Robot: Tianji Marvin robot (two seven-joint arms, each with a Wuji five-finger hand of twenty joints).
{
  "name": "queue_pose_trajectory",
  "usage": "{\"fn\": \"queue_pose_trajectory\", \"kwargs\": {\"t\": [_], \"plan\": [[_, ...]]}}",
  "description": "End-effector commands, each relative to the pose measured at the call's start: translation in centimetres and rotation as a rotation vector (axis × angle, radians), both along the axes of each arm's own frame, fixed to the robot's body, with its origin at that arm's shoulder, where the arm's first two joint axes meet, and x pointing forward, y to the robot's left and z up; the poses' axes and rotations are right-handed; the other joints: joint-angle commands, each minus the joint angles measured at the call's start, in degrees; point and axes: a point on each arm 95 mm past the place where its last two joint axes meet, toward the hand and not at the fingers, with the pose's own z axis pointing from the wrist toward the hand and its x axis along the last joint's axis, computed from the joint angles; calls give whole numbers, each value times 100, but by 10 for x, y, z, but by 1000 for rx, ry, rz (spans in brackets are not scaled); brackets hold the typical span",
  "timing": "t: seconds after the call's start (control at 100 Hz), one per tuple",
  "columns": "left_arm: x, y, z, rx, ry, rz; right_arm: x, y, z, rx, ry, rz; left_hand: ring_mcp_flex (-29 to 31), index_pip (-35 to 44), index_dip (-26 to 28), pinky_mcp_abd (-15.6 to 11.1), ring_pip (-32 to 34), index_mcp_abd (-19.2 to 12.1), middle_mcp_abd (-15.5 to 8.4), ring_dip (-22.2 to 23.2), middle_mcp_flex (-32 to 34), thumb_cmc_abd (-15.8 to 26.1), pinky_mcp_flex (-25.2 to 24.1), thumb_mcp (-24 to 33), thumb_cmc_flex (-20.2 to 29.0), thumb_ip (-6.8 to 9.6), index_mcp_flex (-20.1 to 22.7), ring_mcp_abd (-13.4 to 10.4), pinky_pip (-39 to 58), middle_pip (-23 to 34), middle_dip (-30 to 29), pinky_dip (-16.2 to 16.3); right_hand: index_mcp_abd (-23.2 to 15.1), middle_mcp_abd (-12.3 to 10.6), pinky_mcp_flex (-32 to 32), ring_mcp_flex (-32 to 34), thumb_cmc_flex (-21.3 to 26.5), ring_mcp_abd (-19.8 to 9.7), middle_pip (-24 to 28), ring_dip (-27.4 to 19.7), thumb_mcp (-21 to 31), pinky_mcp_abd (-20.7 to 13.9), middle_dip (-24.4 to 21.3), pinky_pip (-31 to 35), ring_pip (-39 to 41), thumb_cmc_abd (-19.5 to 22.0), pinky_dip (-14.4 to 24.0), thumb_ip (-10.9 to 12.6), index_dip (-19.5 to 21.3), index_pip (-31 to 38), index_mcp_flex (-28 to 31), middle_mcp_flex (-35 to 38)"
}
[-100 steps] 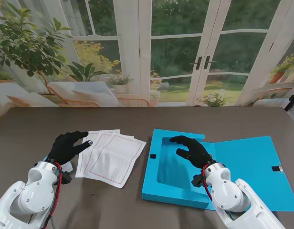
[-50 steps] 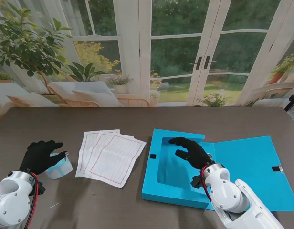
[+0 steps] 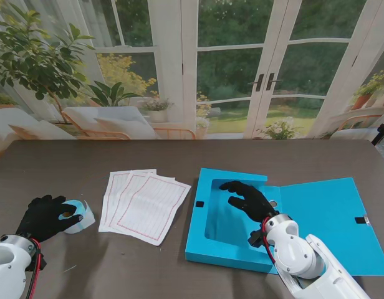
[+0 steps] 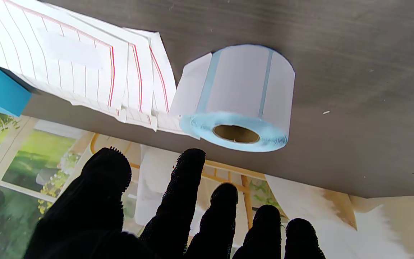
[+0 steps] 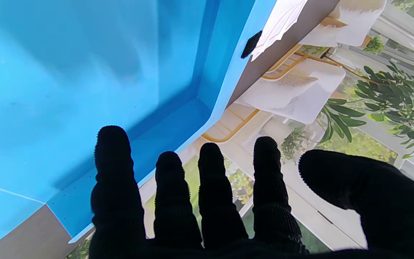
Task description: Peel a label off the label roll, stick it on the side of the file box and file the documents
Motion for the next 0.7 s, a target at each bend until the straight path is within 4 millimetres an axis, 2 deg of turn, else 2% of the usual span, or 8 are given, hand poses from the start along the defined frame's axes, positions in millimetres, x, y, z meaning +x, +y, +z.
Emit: {"fn": "queue_pose_trajectory", "kwargs": {"t": [0.0, 0.44, 0.58, 0.69], "plan": [[1, -1, -6, 4, 30, -5, -2, 3, -3, 2, 18, 12, -220, -69, 38, -241, -123, -76, 10, -102, -286, -21, -182, -80, -170, -53, -54, -94, -203, -58, -47, -83, 7, 42, -2305, 115, -29, -23, -49, 24, -140, -158, -86, -183, -45, 126, 170, 68, -69, -13, 112, 76], [5, -3, -17, 71, 77, 5, -3, 4, -5, 9, 40, 7, -442, -81, 80, -209, -235, -94, 52, -274, -563, 83, -201, -446, -332, -29, -89, -59, -336, -72, -155, -308, 51, 74, -2297, 131, 6, -4, -39, 27, -163, -156, -88, -209, -42, 208, 201, 96, -84, 6, 152, 82], [3, -1, -18, 65, 72, 14, -4, 5, -6, 8, 46, 9, -438, -13, 117, -203, -224, -92, 34, -289, -555, 114, -201, -540, -344, -17, 45, -71, -333, -64, -164, -339, 65, 76, -2293, 142, 12, -11, -37, 28, -171, -155, -89, -216, -39, 219, 209, 105, -89, 13, 169, 80], [2, 1, -19, 74, 75, 20, -4, 6, -6, 7, 53, 12, -463, -82, 102, -212, -225, -118, 2, -301, -621, 160, -202, -617, -344, -10, -119, -82, -333, -81, -175, -364, 67, 76, -2294, 144, 18, -5, -32, 29, -175, -162, -89, -222, -39, 222, 215, 113, -93, 16, 167, 82]]}}
